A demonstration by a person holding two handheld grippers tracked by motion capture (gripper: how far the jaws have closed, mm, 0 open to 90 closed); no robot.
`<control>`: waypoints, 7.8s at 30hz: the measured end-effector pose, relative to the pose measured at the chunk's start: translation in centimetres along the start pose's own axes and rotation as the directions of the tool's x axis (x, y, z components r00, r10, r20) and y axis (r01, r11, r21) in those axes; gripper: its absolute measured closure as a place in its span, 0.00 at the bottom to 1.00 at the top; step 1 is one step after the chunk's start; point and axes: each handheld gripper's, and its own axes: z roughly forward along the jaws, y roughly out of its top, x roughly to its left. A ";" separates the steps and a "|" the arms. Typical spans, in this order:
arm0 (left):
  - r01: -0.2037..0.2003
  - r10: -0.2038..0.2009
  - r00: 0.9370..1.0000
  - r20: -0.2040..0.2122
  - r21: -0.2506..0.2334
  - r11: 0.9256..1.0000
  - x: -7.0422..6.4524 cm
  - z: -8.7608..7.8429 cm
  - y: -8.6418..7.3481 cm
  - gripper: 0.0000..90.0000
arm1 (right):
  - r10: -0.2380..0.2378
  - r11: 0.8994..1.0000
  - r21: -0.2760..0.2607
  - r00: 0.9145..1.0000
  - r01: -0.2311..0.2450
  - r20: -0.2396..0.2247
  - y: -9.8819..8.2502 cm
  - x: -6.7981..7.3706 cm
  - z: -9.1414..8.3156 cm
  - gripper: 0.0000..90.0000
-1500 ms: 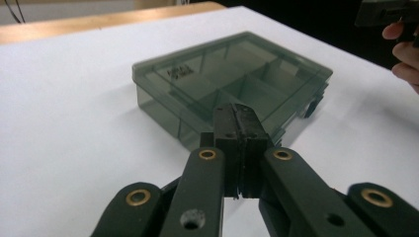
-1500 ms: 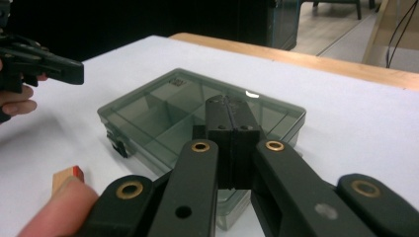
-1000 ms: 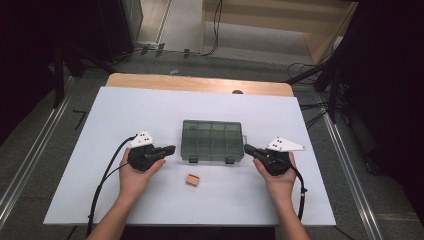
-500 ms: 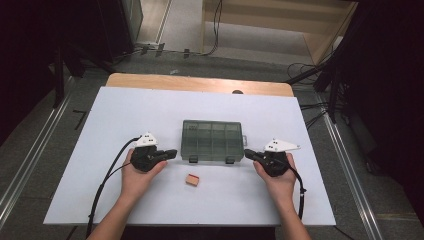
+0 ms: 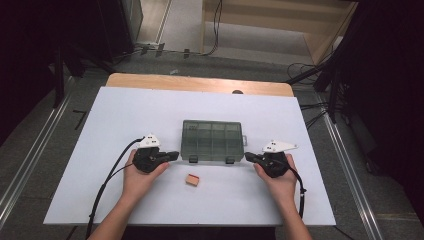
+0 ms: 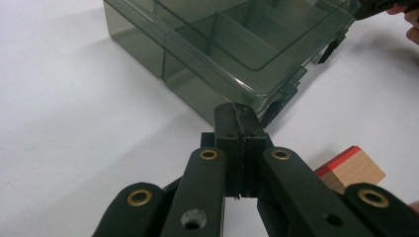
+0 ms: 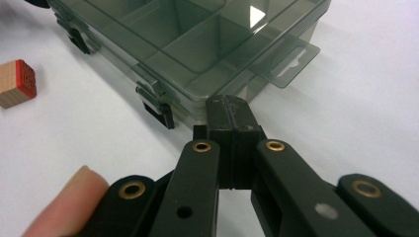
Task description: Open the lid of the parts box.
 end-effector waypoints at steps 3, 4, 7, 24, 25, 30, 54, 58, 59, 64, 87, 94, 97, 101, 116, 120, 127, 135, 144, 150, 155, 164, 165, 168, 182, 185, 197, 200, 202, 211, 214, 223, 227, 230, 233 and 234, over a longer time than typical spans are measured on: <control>-0.006 0.006 1.000 0.004 0.004 1.000 -0.1 0.1 0.0 1.00 | -0.009 1.000 0.012 1.000 0.009 -0.002 -0.1 0.0 0.1 0.98; -0.006 0.006 1.000 0.004 0.004 1.000 -0.1 0.1 0.0 1.00 | -0.009 1.000 0.012 1.000 0.009 -0.002 -0.1 0.0 0.1 0.98; -0.009 0.009 1.000 0.001 0.007 1.000 -0.2 0.1 0.0 1.00 | -0.008 1.000 0.022 1.000 0.008 -0.005 -0.1 0.0 0.2 0.98; -0.012 0.012 1.000 0.010 0.008 1.000 -0.1 0.1 0.0 1.00 | -0.013 0.999 0.037 1.000 0.014 -0.011 -0.4 0.0 0.6 0.98; -0.011 0.011 1.000 0.011 0.007 1.000 -0.1 0.1 0.0 1.00 | -0.014 0.999 0.037 1.000 0.014 -0.011 -0.4 0.0 0.5 0.98; -0.012 0.012 1.000 0.012 0.010 1.000 -0.1 0.1 0.0 1.00 | -0.018 0.999 0.029 1.000 0.018 -0.017 -0.5 -0.1 0.5 0.98; -0.040 0.040 0.999 0.003 0.021 0.999 -0.4 0.1 0.0 1.00 | -0.035 0.999 0.000 0.999 0.035 -0.036 -0.3 0.1 0.0 0.98; -0.041 0.041 0.999 0.003 0.020 0.999 -0.4 0.1 0.0 1.00 | -0.039 0.999 -0.006 0.999 0.039 -0.036 -0.2 0.1 0.0 0.98; -0.041 0.041 0.999 0.004 0.019 0.999 -0.4 0.1 0.0 1.00 | -0.039 0.999 -0.007 0.999 0.039 -0.037 -0.2 0.1 0.0 0.98; -0.047 0.047 0.999 0.004 0.000 0.999 -0.5 -0.1 0.1 1.00 | -0.040 0.999 -0.013 0.998 0.040 -0.041 -0.2 0.1 -0.1 0.98; -0.065 0.065 0.998 0.000 -0.139 0.988 -1.2 -0.6 1.3 1.00 | -0.007 0.994 -0.108 0.998 0.001 -0.055 0.4 0.3 -1.0 0.98; -0.054 0.056 0.998 0.007 -0.175 0.983 -1.1 -1.2 2.5 1.00 | 0.004 0.990 -0.141 0.998 -0.013 -0.068 0.9 0.3 -1.9 0.88; -0.052 0.055 0.998 0.010 -0.176 0.983 -0.9 -1.2 2.8 1.00 | -0.007 0.988 -0.155 0.997 -0.004 -0.073 1.1 0.4 -2.2 0.75; -0.050 0.052 0.999 0.009 -0.166 0.985 -0.6 -1.1 3.0 1.00 | 0.002 0.979 -0.202 0.999 -0.009 -0.034 1.6 0.5 -2.7 0.36; -0.035 0.032 0.999 -0.020 -0.214 0.976 -0.2 -1.0 5.3 1.00 | 0.056 0.956 -0.287 0.998 -0.056 -0.010 3.5 -0.1 -3.6 0.01; -0.028 0.022 0.999 -0.029 -0.232 0.972 0.0 -1.0 6.0 1.00 | 0.071 0.955 -0.289 0.997 -0.062 0.022 4.1 -0.5 -3.5 0.01; -0.015 0.009 1.000 -0.026 -0.248 0.969 0.4 -0.8 6.9 1.00 | 0.093 0.957 -0.280 0.995 -0.081 0.028 4.7 -1.2 -2.7 0.00; -0.006 -0.002 1.000 -0.030 -0.263 0.965 0.8 -0.7 7.9 1.00 | 0.118 0.950 -0.292 0.993 -0.109 0.015 5.3 -1.7 -2.2 0.00; -0.004 -0.007 0.999 -0.038 -0.280 0.960 1.3 -0.5 9.2 1.00 | 0.122 0.942 -0.318 0.992 -0.110 0.018 6.4 -2.1 -2.3 0.00; 0.007 -0.017 0.999 -0.034 -0.294 0.956 1.5 -0.2 10.0 1.00 | 0.143 0.931 -0.338 0.990 -0.136 -0.005 7.2 -2.0 -2.5 0.09; 0.020 -0.033 0.999 -0.039 -0.312 0.950 1.8 -0.1 10.6 1.00 | 0.178 0.932 -0.333 0.981 -0.144 0.074 8.0 -2.1 -1.9 0.31; 0.030 -0.049 0.998 -0.050 -0.331 0.943 2.5 -0.1 11.3 1.00 | 0.174 0.927 -0.355 0.978 -0.125 0.111 9.0 -2.3 -1.3 0.57; 0.034 -0.054 0.997 -0.050 -0.330 0.943 2.5 0.0 11.3 1.00 | 0.175 0.924 -0.363 0.978 -0.124 0.111 9.1 -2.4 -1.2 0.60; 0.035 -0.055 0.997 -0.053 -0.333 0.942 2.7 0.2 11.5 1.00 | 0.183 0.921 -0.368 0.976 -0.128 0.120 9.3 -2.6 -0.8 0.66; 0.051 -0.077 0.995 -0.062 -0.348 0.936 3.0 1.0 12.0 1.00 | 0.237 0.919 -0.359 0.956 -0.163 0.175 9.3 -3.6 1.6 0.81; 0.045 -0.073 0.995 -0.066 -0.348 0.937 3.0 1.1 12.0 1.00 | 0.229 0.922 -0.355 0.956 -0.153 0.184 9.2 -3.6 2.0 0.82; 0.026 -0.050 0.996 -0.070 -0.310 0.951 3.2 1.7 11.5 0.93 | 0.242 0.921 -0.360 0.943 -0.150 0.228 9.4 -3.1 3.1 0.93; -0.008 -0.007 0.999 -0.048 -0.308 0.951 3.0 1.5 10.9 0.85 | 0.250 0.920 -0.359 0.941 -0.157 0.229 9.6 -3.2 3.1 0.94; -0.018 0.009 1.000 -0.028 -0.320 0.947 3.0 1.1 10.2 0.81 | 0.261 0.917 -0.359 0.940 -0.171 0.220 9.6 -3.3 3.2 0.94; 0.062 -0.067 0.998 -0.003 -0.355 0.933 4.8 0.6 8.7 0.40 | 0.285 0.914 -0.353 0.936 -0.201 0.206 9.9 -3.5 3.3 0.94; 0.073 -0.087 0.996 -0.025 -0.339 0.938 5.2 1.0 8.7 0.11 | 0.287 0.913 -0.353 0.936 -0.203 0.203 10.0 -3.7 3.4 0.95; 0.119 -0.143 0.987 -0.075 -0.260 0.958 6.5 3.2 8.9 0.01 | 0.300 0.911 -0.347 0.934 -0.221 0.192 10.3 -4.2 3.7 0.95; 0.114 -0.141 0.985 -0.094 -0.247 0.962 6.5 3.9 8.9 0.36 | 0.304 0.910 -0.347 0.935 -0.228 0.183 10.4 -4.5 3.8 0.95; 0.103 -0.132 0.984 -0.122 -0.218 0.970 6.4 4.4 9.1 0.58 | 0.306 0.911 -0.341 0.934 -0.232 0.182 10.5 -4.6 3.9 0.95; 0.070 -0.101 0.984 -0.148 -0.201 0.977 6.0 4.8 9.3 0.69 | 0.310 0.910 -0.341 0.934 -0.237 0.177 10.6 -4.8 4.0 0.95; 0.059 -0.093 0.982 -0.167 -0.196 0.979 5.9 4.9 9.3 0.74 | 0.311 0.909 -0.341 0.934 -0.239 0.176 10.6 -4.9 4.1 0.95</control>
